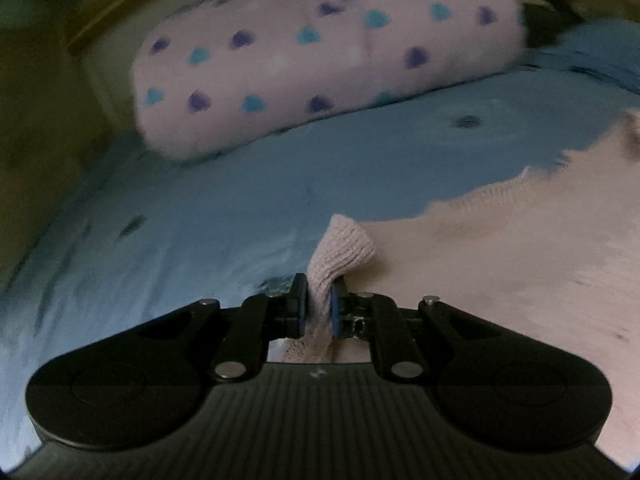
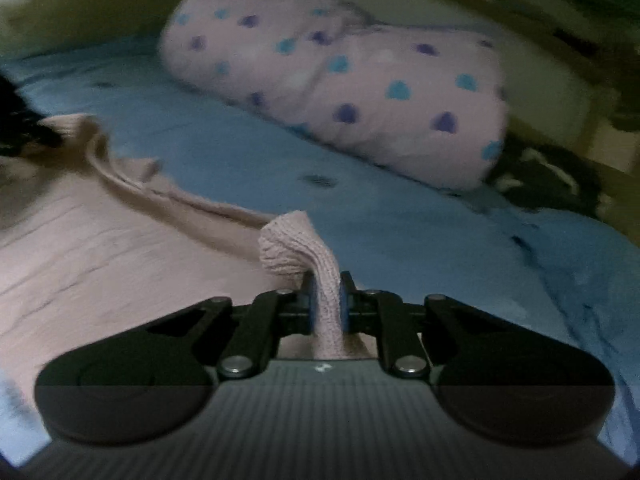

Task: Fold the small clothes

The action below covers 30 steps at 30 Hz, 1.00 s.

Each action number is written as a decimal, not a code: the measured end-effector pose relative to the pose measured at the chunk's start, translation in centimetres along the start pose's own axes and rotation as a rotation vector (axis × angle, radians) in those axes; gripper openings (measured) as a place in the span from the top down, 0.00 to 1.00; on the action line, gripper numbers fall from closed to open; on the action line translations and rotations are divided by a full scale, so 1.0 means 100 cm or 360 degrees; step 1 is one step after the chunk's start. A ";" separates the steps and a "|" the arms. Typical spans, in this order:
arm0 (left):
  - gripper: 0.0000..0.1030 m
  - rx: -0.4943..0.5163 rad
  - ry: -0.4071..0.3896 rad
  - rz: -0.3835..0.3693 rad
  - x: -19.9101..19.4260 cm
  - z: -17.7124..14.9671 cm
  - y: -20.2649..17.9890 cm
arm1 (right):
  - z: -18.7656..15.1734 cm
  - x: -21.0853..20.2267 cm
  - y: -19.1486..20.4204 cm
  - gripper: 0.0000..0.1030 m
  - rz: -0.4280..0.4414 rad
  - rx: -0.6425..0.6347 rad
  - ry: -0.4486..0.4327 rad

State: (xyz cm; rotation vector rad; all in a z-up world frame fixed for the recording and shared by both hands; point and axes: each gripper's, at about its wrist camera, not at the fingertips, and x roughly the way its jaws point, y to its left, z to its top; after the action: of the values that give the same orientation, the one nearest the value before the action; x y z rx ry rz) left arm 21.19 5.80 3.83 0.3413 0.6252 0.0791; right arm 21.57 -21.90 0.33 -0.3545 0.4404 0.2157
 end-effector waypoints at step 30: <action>0.42 -0.0143 0.0148 0.0107 -0.018 -0.044 0.029 | -0.040 0.002 -0.037 0.50 0.0016 0.0512 0.0273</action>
State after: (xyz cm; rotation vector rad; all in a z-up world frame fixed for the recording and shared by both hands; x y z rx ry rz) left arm 17.24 9.52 2.46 0.2724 0.7002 0.1876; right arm 21.24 -26.75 -2.07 -0.0552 0.6362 0.1212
